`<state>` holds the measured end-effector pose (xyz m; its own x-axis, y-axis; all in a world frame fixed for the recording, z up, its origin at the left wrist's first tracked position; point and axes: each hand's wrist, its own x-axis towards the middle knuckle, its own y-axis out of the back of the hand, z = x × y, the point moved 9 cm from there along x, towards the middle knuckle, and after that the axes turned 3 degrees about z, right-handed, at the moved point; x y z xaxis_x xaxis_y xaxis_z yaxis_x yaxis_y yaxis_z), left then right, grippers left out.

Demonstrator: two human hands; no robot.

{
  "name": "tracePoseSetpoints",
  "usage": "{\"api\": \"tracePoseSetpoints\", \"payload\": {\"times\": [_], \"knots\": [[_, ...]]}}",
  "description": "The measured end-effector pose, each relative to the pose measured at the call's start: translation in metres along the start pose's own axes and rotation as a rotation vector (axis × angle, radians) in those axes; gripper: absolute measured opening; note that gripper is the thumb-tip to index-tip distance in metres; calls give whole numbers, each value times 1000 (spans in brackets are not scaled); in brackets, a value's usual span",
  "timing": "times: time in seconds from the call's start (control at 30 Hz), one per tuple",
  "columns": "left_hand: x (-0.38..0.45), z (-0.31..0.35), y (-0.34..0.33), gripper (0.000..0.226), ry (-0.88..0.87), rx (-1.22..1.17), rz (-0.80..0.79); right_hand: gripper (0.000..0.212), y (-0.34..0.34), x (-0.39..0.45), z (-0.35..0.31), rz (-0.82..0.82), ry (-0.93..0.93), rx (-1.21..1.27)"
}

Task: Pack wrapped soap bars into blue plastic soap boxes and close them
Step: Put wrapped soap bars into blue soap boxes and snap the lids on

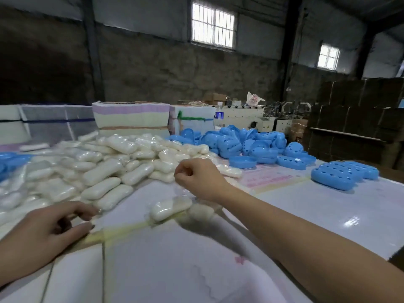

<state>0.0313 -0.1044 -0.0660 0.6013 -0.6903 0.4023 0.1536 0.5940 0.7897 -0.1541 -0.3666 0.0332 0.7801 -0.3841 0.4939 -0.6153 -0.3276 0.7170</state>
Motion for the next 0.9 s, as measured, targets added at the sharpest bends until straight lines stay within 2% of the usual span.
{"api": "tracePoseSetpoints", "payload": {"times": [0.1, 0.23, 0.33, 0.43, 0.57, 0.67, 0.73, 0.8, 0.83, 0.9], "knots": [[-7, 46, 27, 24, -25, -19, 116, 14, -39, 7, -54, -49, 67, 122], [-8, 51, 34, 32, 73, -164, 151, 15, -82, 18, -111, -92, 48, 362], [-10, 53, 42, 29, 125, -245, 242, 16, -109, 16, -119, -9, -42, 491], [-12, 48, 48, 22, 160, -228, 285, 14, -137, 4, -117, -70, -17, 369], [-12, 41, 57, 18, 211, -199, 312, 21, -136, -3, -138, -45, 207, 242], [-11, 38, 82, 13, 182, -84, 393, 30, -143, -12, -155, -113, 325, 204], [-11, 25, 118, 12, 197, 78, 512, 22, -148, -19, -162, -163, 392, 192], [-18, -9, 158, 11, 320, 222, 618, 15, -151, -23, -166, -195, 440, 193], [-23, -34, 174, 11, 420, 241, 623, 15, -152, -25, -168, -209, 461, 193], [-37, -91, 184, 16, 639, 296, 484, 15, -153, -25, -167, -225, 479, 193]]}}
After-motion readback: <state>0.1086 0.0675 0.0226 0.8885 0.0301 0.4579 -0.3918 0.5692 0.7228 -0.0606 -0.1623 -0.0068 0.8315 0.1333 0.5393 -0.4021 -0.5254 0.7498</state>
